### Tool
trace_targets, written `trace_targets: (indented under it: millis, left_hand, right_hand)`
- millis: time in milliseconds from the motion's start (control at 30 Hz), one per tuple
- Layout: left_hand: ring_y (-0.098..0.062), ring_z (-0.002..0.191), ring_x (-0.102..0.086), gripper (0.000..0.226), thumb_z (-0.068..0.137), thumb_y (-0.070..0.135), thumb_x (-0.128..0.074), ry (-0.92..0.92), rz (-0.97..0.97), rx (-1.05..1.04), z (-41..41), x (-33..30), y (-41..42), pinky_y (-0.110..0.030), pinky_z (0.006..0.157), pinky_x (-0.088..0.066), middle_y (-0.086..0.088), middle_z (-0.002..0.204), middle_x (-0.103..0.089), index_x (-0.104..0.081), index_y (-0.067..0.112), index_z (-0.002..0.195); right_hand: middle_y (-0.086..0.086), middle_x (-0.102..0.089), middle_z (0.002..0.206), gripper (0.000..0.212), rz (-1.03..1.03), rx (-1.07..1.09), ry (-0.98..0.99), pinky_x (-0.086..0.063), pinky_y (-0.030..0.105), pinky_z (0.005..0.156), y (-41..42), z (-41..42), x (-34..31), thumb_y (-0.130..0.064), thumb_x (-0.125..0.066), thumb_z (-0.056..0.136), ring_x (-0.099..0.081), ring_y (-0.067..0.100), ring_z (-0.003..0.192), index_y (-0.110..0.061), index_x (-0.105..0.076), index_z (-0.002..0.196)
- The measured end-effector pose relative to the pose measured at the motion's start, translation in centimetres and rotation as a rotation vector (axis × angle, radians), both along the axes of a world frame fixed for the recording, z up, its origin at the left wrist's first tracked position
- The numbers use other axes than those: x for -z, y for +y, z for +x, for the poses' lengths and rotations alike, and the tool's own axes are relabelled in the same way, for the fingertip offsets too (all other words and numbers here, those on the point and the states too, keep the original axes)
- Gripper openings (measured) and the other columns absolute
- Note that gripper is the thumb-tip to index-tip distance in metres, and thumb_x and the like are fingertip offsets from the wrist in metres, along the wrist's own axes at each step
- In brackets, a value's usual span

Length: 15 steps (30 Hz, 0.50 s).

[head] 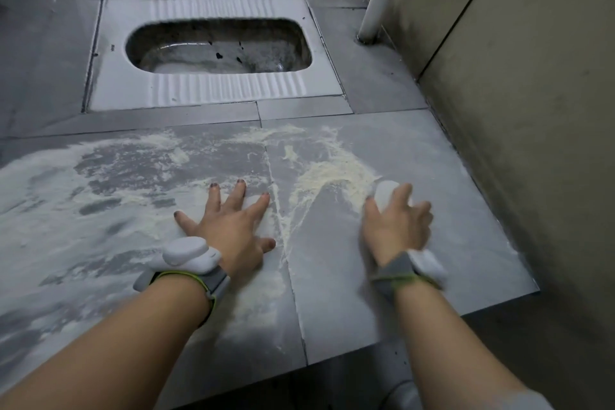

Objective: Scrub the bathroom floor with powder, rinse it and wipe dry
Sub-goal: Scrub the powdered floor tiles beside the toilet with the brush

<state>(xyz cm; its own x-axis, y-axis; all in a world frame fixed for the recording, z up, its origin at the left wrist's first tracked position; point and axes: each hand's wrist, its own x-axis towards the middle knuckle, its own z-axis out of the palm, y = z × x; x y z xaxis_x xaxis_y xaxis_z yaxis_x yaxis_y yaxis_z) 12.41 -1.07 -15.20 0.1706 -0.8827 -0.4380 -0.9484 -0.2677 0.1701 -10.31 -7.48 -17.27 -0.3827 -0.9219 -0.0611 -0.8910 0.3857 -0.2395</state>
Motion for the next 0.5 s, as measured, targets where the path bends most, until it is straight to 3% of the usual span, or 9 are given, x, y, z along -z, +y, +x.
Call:
trace_targets:
  millis: [100,167,233,333,433,500]
  left_hand:
    - [-0.026,0.146,0.015,0.076,0.085,0.064,-0.052,-0.012,0.000,-0.003,0.0,0.3,-0.1,-0.074,0.105,-0.008,0.014,0.160,0.009,-0.004,0.056,0.144]
    - [-0.026,0.146,0.015,0.077,0.084,0.065,-0.051,-0.008,-0.012,-0.007,0.1,0.3,-0.1,-0.074,0.104,-0.008,0.014,0.160,0.009,-0.003,0.056,0.143]
    - [-0.026,0.147,0.013,0.077,0.083,0.067,-0.051,0.002,0.002,0.016,0.4,0.1,-0.2,-0.073,0.105,-0.011,0.014,0.160,0.008,-0.003,0.056,0.143]
    - [-0.022,0.148,0.004,0.074,0.083,0.068,-0.048,0.049,-0.043,0.051,1.5,-0.7,0.0,-0.067,0.107,-0.018,0.013,0.160,0.000,-0.009,0.054,0.144]
    - [-0.017,0.148,-0.004,0.067,0.088,0.061,-0.045,0.054,-0.204,0.033,3.3,-1.2,0.1,-0.059,0.112,-0.019,0.011,0.159,-0.012,-0.013,0.048,0.146]
    - [-0.019,0.148,0.002,0.073,0.086,0.065,-0.045,0.010,-0.181,0.023,4.1,-1.1,0.1,-0.064,0.111,-0.015,0.011,0.160,-0.004,-0.007,0.049,0.146]
  right_hand:
    - [0.023,-0.037,0.130,0.057,0.042,-0.212,-0.033,-0.037,0.044,0.095,-4.2,6.8,-0.2,-0.053,-0.046,0.092,-0.040,0.040,0.116,-0.020,-0.029,0.135]
    - [0.019,-0.038,0.125,0.053,0.026,-0.484,-0.034,-0.036,0.044,0.092,-5.2,9.9,-0.8,-0.054,-0.045,0.091,-0.041,0.038,0.112,-0.020,-0.032,0.129]
    - [0.018,-0.040,0.120,0.049,-0.050,-0.561,-0.101,-0.036,0.044,0.091,-4.8,9.9,-1.5,-0.054,-0.049,0.090,-0.041,0.037,0.108,-0.018,-0.037,0.122]
    - [0.019,-0.043,0.118,0.047,-0.115,-0.346,-0.242,-0.037,0.043,0.096,-3.7,5.2,-1.8,-0.053,-0.056,0.087,-0.043,0.038,0.110,-0.019,-0.042,0.116]
    - [0.025,-0.042,0.123,0.049,-0.068,-0.093,-0.174,-0.036,0.045,0.098,-4.1,-0.3,-1.7,-0.052,-0.058,0.086,-0.043,0.044,0.114,-0.017,-0.041,0.115]
    - [0.026,-0.040,0.126,0.051,-0.015,0.034,-0.128,-0.035,0.048,0.099,-4.9,-1.9,-1.1,-0.051,-0.057,0.086,-0.041,0.045,0.115,-0.015,-0.038,0.117]
